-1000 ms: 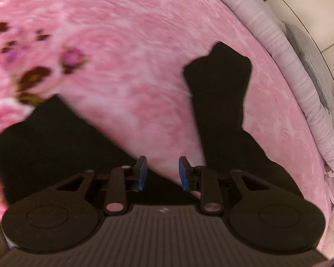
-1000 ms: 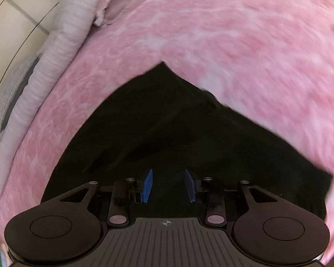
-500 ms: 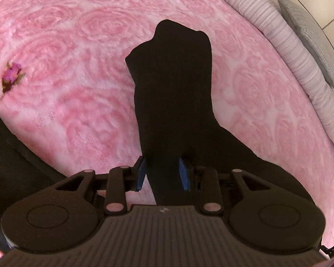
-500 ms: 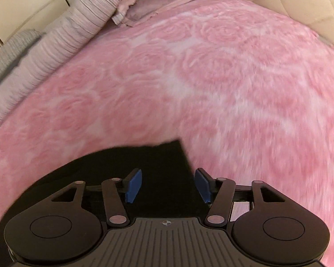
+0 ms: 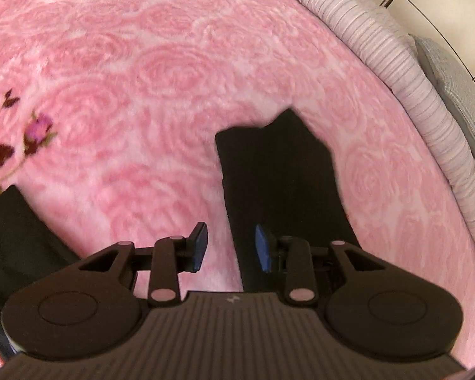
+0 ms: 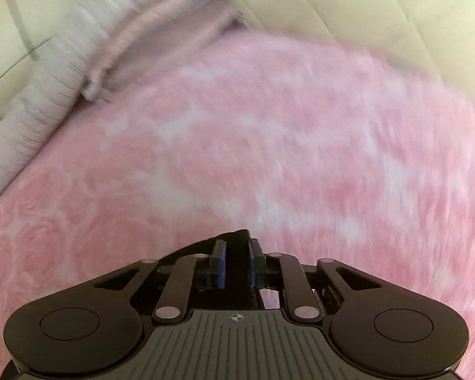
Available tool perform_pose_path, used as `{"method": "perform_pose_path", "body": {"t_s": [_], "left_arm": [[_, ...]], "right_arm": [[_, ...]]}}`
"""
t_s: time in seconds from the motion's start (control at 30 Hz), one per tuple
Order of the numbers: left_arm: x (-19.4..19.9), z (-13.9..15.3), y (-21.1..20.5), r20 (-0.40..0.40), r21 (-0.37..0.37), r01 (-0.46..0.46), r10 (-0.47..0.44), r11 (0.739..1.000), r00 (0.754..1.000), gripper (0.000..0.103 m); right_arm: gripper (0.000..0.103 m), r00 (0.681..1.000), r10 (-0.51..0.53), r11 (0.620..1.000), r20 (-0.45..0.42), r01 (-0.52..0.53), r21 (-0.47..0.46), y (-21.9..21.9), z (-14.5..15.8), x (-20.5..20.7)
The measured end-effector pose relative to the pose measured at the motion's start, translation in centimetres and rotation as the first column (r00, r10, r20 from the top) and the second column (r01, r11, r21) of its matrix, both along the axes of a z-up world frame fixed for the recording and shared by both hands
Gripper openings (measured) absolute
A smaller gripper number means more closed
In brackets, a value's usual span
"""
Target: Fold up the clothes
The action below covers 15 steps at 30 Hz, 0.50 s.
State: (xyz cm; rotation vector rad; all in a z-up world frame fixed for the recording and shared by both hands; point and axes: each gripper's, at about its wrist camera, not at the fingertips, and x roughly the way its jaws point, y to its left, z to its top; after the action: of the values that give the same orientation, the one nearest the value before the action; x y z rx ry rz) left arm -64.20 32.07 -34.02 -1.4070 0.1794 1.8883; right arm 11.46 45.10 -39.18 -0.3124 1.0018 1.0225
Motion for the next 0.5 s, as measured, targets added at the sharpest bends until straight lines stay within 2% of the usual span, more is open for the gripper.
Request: {"method": "perform_pose_path", "body": {"t_s": [0.03, 0.07, 0.13, 0.23, 0.27, 0.3, 0.37, 0.4, 0.47, 0.5], "left_arm": [[-0.2, -0.3, 0.4, 0.004, 0.002, -0.005, 0.005, 1.0, 1.0, 0.029], [-0.5, -0.6, 0.8, 0.016, 0.011, -0.009, 0.009, 1.0, 1.0, 0.029], [-1.1, -1.4, 1.8, 0.036, 0.035, -0.019, 0.017, 0.999, 0.999, 0.029], [-1.9, -3.0, 3.3, 0.058, 0.054, -0.043, 0.04, 0.998, 0.997, 0.037], [-2.2, -3.8, 3.8, 0.071, 0.038, -0.057, 0.054, 0.998, 0.996, 0.038], [-2.5, -4.6, 4.4, 0.088, 0.022, -0.071, 0.069, 0.997, 0.994, 0.035], [-2.6, -5.1, 5.1, 0.071, 0.036, -0.106, 0.104, 0.994, 0.992, 0.027], [-2.6, -4.8, 5.8, 0.061, 0.056, -0.081, 0.077, 0.995, 0.995, 0.005], [-2.7, -3.5, 8.0, 0.055, 0.12, 0.002, -0.008, 0.993, 0.998, 0.004], [-2.6, -2.0, 9.1, 0.028, 0.179, 0.035, -0.04, 0.983, 0.999, 0.004]], "right_arm": [[0.027, 0.999, -0.011, 1.0, -0.032, 0.01, -0.02, 0.1, -0.7, 0.2], [0.029, 0.999, -0.009, 1.0, -0.037, 0.008, -0.011, 0.1, -0.6, 0.2], [0.044, 0.999, 0.013, 0.999, -0.035, -0.015, -0.038, 0.6, -0.3, -0.3], [0.05, 0.999, 0.017, 0.997, -0.05, -0.021, -0.072, 0.7, 0.2, -0.4], [0.051, 0.998, 0.013, 0.997, -0.054, -0.017, -0.082, 0.7, 0.4, -0.4], [0.052, 0.998, 0.01, 0.996, -0.061, -0.015, -0.089, 0.7, 0.6, -0.3], [0.052, 0.998, 0.014, 0.992, -0.068, -0.023, -0.123, 0.8, 0.7, -0.7], [0.052, 0.998, 0.024, 0.99, -0.064, -0.032, -0.139, 0.9, 0.9, -1.0], [0.052, 0.998, 0.062, 0.988, -0.027, -0.065, -0.136, 0.9, 1.7, -1.6], [0.052, 0.997, 0.071, 0.99, -0.007, -0.072, -0.125, 1.0, 2.3, -1.8]]}}
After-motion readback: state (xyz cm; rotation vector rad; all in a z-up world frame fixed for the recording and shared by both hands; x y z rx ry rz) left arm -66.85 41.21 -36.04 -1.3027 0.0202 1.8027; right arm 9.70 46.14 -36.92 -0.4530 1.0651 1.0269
